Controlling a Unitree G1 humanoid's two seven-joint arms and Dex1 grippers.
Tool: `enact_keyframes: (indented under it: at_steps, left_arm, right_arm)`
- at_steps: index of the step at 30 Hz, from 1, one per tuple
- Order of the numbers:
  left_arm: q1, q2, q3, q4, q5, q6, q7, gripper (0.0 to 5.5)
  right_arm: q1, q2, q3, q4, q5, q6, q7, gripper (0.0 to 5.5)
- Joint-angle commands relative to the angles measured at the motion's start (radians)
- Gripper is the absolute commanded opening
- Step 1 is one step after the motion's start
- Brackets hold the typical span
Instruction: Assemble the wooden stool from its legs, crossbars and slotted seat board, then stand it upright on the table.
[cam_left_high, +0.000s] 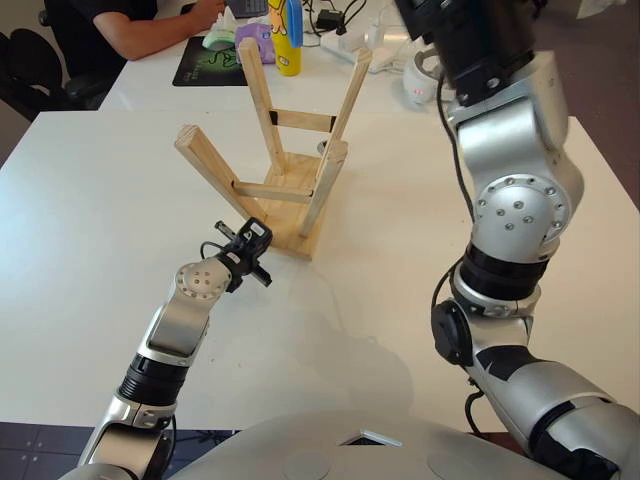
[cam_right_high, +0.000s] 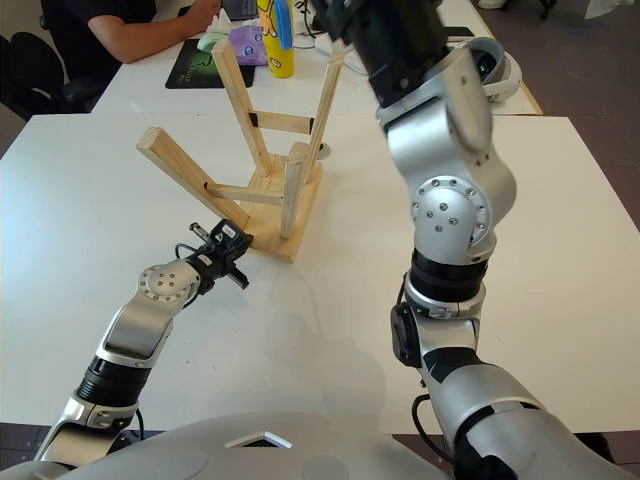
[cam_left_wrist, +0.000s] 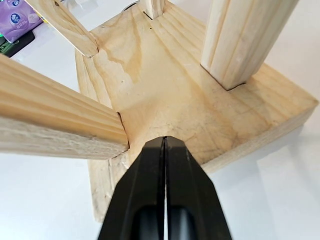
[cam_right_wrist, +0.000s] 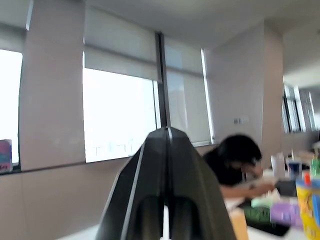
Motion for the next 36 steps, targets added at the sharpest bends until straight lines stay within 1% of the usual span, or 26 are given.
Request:
enact_keyframes:
  at_steps: [1,2,4,6,9,12,14,15,17,18,19,20,22,28,30,32,36]
  left_arm:
    - [0.04,0.009,-0.035,0.063,0.004,0.063,-0.022,0.0]
    - [0.039,0.011,-0.036,0.063,0.004,0.062,-0.023,0.0]
    - [0.043,0.013,-0.033,0.062,0.003,0.061,-0.023,0.0]
    - [0.049,0.013,-0.03,0.064,0.003,0.058,-0.018,0.0]
    - [0.05,0.013,-0.031,0.066,0.004,0.055,-0.016,0.0]
    - [0.042,0.01,-0.024,0.065,0.003,0.041,-0.012,0.0]
    - [0.034,0.006,-0.008,0.058,-0.007,0.02,-0.01,0.0]
    - [0.029,0.004,0.0,0.053,-0.015,0.008,-0.014,0.0]
    - [0.017,0.006,0.014,0.031,-0.039,-0.012,-0.033,0.0]
    - [0.011,0.013,0.022,0.02,-0.047,-0.01,-0.042,0.0]
    - [0.007,0.025,0.03,0.004,-0.053,-0.006,-0.053,0.0]
    - [0.007,0.04,0.042,-0.017,-0.06,0.007,-0.062,0.0]
    - [0.006,0.074,0.057,-0.053,-0.079,0.046,-0.098,0.0]
    - [0.009,0.167,0.132,-0.135,-0.196,0.166,-0.221,0.0]
    - [0.017,0.251,0.098,-0.138,-0.215,0.173,-0.316,0.0]
    - [0.021,0.292,0.072,-0.124,-0.22,0.166,-0.362,0.0]
    - [0.018,0.296,0.022,-0.068,-0.174,0.133,-0.337,0.0]
  right_arm:
    - [0.199,0.006,0.115,0.112,-0.037,0.225,-0.086,0.03]
    - [0.207,0.002,0.117,0.108,-0.047,0.226,-0.087,0.03]
    - [0.154,-0.01,0.096,0.08,-0.068,0.156,-0.063,0.03]
    - [0.066,0.01,0.009,0.052,-0.067,0.031,-0.05,0.03]
    - [-0.009,0.013,-0.113,0.039,-0.021,-0.062,-0.035,0.03]
    - [-0.012,-0.022,-0.223,0.074,0.024,-0.111,0.006,0.03]
    - [0.03,-0.091,-0.235,0.147,-0.019,-0.116,0.055,0.03]
    - [0.059,-0.124,-0.223,0.196,-0.042,-0.098,0.08,0.03]
    - [0.126,-0.199,-0.145,0.29,-0.149,-0.138,0.17,0.03]
    - [0.151,-0.212,-0.127,0.345,-0.167,-0.137,0.206,0.03]
    - [0.175,-0.24,-0.075,0.395,-0.226,-0.18,0.262,0.03]
    - [0.19,-0.241,-0.053,0.446,-0.251,-0.216,0.307,0.03]
    - [0.216,-0.263,0.026,0.513,-0.331,-0.303,0.412,0.03]
    - [0.181,-0.23,0.069,0.694,-0.397,-0.43,0.56,0.03]
    - [0.173,-0.219,0.078,0.717,-0.419,-0.459,0.576,0.03]
    - [0.158,-0.205,0.081,0.741,-0.427,-0.482,0.597,0.03]
    - [0.118,-0.175,0.09,0.769,-0.443,-0.516,0.633,0.03]
